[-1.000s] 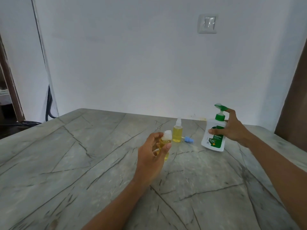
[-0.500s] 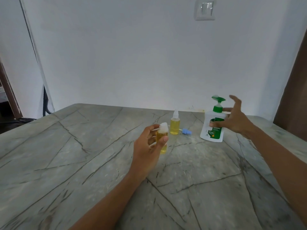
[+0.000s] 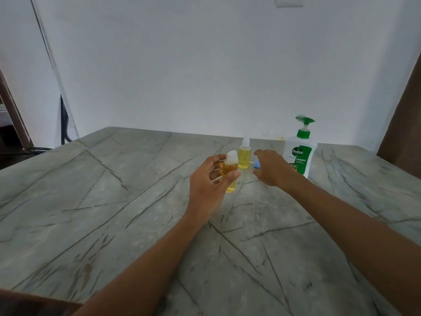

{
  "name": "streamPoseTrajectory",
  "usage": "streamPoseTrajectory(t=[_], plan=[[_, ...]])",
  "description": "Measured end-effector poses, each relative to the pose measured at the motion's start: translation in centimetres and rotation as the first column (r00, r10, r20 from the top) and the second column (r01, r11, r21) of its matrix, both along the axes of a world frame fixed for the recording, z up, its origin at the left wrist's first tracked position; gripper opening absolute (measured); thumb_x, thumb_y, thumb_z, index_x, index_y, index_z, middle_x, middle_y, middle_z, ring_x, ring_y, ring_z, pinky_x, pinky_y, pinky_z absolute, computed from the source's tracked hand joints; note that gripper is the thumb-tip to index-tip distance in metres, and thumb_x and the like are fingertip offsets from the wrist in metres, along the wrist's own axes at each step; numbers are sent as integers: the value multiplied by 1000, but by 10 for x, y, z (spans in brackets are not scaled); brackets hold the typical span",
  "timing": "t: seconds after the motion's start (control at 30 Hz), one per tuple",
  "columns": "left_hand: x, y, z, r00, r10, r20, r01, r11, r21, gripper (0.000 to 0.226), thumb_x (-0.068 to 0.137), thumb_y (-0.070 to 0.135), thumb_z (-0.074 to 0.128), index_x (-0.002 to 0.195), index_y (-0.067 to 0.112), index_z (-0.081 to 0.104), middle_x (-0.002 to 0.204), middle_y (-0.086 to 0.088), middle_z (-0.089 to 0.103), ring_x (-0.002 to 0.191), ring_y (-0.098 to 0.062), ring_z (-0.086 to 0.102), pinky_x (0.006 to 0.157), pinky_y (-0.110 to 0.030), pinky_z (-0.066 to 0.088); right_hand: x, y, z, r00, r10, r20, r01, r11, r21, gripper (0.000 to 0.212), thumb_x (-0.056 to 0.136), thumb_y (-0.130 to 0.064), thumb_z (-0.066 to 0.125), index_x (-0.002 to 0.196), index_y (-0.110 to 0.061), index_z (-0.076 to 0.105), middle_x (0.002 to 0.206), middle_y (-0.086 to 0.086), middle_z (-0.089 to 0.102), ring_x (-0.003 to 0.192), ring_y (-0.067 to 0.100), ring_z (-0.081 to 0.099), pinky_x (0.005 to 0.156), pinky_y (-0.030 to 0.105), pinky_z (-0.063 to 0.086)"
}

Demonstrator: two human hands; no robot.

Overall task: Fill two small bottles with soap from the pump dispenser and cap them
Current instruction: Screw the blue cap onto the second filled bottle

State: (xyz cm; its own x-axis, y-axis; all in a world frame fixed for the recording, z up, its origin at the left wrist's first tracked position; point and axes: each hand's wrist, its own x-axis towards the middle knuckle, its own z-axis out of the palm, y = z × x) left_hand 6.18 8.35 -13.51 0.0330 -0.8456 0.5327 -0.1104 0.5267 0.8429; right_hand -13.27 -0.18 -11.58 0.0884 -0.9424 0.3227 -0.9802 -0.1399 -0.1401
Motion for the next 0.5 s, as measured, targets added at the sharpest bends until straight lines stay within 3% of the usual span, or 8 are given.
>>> streamPoseTrajectory(t=[0.23,0.5], plan=[[0,-6,-4,1000,-9,2,9,1000,0,39,78,32,80,110,32,58,105,15,64,93,2,66,72,-10,53,-2,-30,-9,995,-93,-23,94,993,72,31,88,-26,59,113,-8,55,112,17,57,96,31,58,71,31,44],[-1,-8,-6,1000,-23,-15,22,1000,-8,39,77,32,81,110,29,60,105,4,69,94,-8,70,80,-23,59,0,-16,-9,986,-153,-71,154,988,16,19,90,-15,55,104,-3,59,106,17,55,95,31,56,69,32,42]])
